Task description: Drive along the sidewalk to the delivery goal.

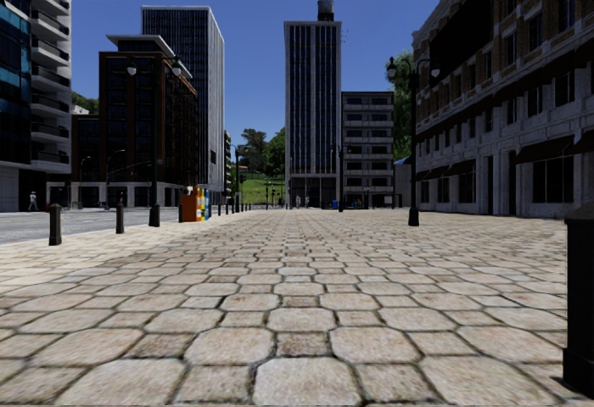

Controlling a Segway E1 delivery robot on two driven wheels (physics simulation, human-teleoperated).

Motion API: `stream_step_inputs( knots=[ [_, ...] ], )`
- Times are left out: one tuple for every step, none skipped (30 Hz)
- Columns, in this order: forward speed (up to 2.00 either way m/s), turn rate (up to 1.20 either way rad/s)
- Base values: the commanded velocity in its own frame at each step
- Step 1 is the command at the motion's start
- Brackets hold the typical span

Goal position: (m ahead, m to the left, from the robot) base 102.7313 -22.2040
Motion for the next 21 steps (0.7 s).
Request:
stream_step_inputs(
  knots=[
    [2.0,0.0],
    [2.0,0.0],
    [2.0,0.0],
    [2.0,0.0],
    [2.0,0.0],
    [2.0,0.0],
    [2.0,0.0],
    [2.0,0.0],
    [2.0,0.0],
    [2.0,0.0],
    [2.0,0.0],
    [2.0,0.0],
    [2.0,0.0],
    [2.0,0.0],
    [2.0,0.0],
    [2.0,0.0],
    [2.0,0.0],
    [2.0,0.0],
    [2.0,0.0],
    [2.0,0.0],
    [2.0,0.0]
  ],
)
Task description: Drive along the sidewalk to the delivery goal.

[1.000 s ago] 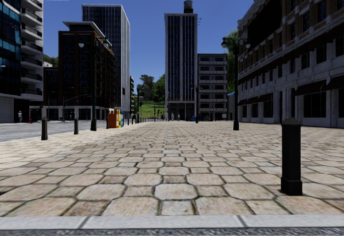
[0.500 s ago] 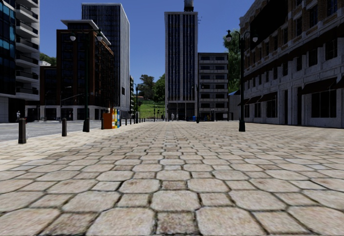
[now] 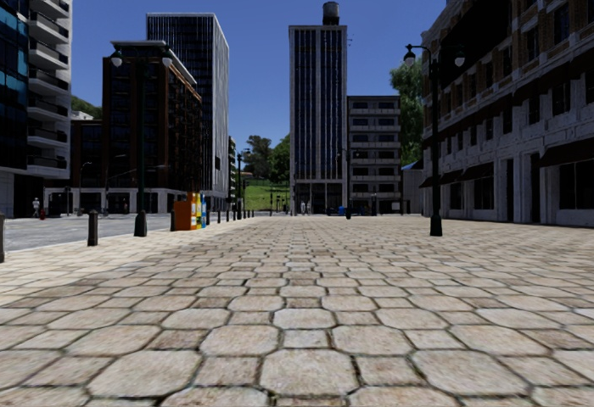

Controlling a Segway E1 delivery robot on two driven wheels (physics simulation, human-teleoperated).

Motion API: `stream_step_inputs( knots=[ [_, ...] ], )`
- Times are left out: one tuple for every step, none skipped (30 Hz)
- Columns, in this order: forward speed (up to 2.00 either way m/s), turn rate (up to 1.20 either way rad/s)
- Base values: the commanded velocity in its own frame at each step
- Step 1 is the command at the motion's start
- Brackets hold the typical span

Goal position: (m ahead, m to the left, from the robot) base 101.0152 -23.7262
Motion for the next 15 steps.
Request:
stream_step_inputs(
  knots=[
    [2.0,0.0],
    [2.0,0.0],
    [2.0,0.0],
    [2.0,0.0],
    [2.0,0.0],
    [2.0,0.0],
    [2.0,0.0],
    [2.0,0.0],
    [2.0,0.0],
    [2.0,0.0],
    [2.0,0.0],
    [2.0,0.0],
    [2.0,0.0],
    [2.0,0.0],
    [2.0,0.0]
  ],
)
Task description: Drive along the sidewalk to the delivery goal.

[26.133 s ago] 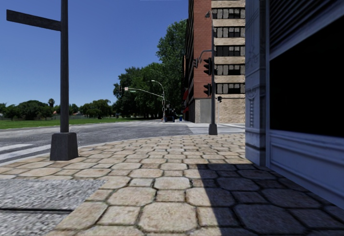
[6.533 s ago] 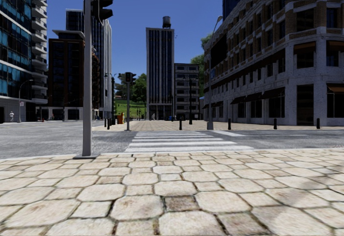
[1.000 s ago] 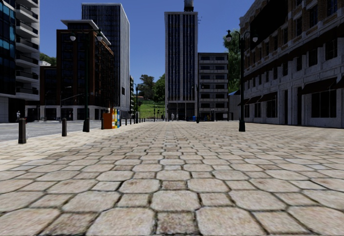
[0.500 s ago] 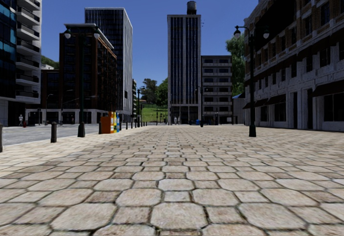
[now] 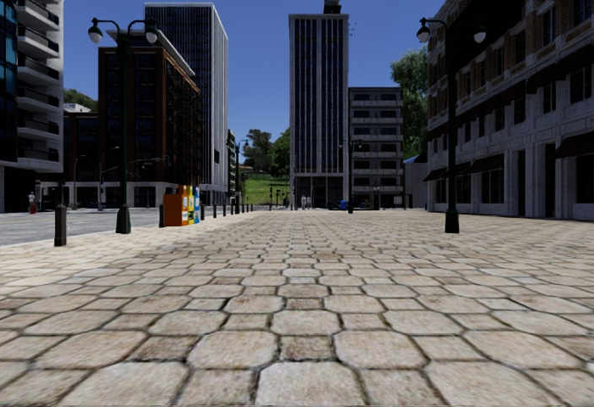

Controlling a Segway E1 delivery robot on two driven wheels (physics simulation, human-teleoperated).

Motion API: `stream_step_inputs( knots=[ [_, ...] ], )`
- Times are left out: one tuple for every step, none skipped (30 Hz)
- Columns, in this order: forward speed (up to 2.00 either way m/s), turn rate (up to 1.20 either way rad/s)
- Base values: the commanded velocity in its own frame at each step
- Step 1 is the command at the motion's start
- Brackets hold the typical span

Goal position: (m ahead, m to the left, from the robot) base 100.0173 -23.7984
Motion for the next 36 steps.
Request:
stream_step_inputs(
  knots=[
    [2.0,0.0],
    [2.0,0.0],
    [2.0,0.0],
    [2.0,0.0],
    [2.0,0.0],
    [2.0,0.0],
    [2.0,0.0],
    [2.0,0.0],
    [2.0,0.0],
    [2.0,0.0],
    [2.0,0.0],
    [2.0,0.0],
    [2.0,0.0],
    [2.0,0.0],
    [2.0,0.0],
    [2.0,0.0],
    [2.0,0.0],
    [2.0,0.0],
    [2.0,0.0],
    [2.0,0.0],
    [2.0,0.0],
    [2.0,0.0],
    [2.0,0.0],
    [2.0,0.0],
    [2.0,0.0],
    [2.0,0.0],
    [2.0,0.0],
    [2.0,0.0],
    [2.0,0.0],
    [2.0,0.0],
    [2.0,0.0],
    [2.0,0.0],
    [2.0,0.0],
    [2.0,0.0],
    [2.0,0.0],
    [2.0,0.0]
  ],
)
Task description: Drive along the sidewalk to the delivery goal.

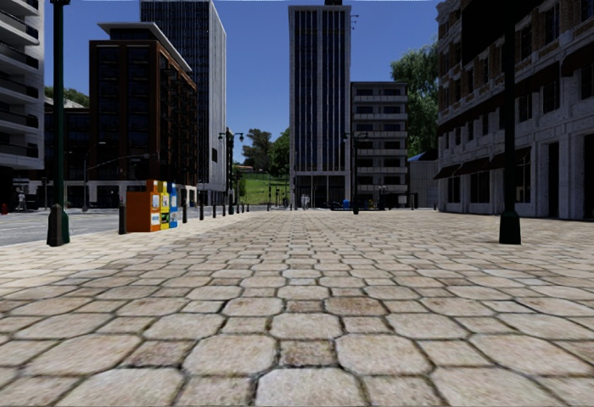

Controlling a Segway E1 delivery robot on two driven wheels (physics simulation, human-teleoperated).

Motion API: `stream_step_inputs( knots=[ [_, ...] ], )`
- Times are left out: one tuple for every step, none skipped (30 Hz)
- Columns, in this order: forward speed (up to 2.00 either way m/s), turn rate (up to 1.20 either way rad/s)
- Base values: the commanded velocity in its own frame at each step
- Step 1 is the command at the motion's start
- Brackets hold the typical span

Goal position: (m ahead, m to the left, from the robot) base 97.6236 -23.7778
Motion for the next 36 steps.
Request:
stream_step_inputs(
  knots=[
    [2.0,0.0],
    [2.0,0.0],
    [2.0,0.0],
    [2.0,0.0],
    [2.0,0.0],
    [2.0,0.0],
    [2.0,0.0],
    [2.0,0.0],
    [2.0,0.0],
    [2.0,0.0],
    [2.0,0.0],
    [2.0,0.0],
    [2.0,0.0],
    [2.0,0.0],
    [2.0,0.0],
    [2.0,0.0],
    [2.0,0.0],
    [2.0,0.0],
    [2.0,0.0],
    [2.0,0.0],
    [2.0,0.0],
    [2.0,0.0],
    [2.0,0.0],
    [2.0,0.0],
    [2.0,0.0],
    [2.0,0.0],
    [2.0,0.0],
    [2.0,0.0],
    [2.0,0.0],
    [2.0,0.0],
    [2.0,0.0],
    [2.0,0.0],
    [2.0,0.0],
    [2.0,0.0],
    [2.0,0.0],
    [2.0,0.0]
  ],
)
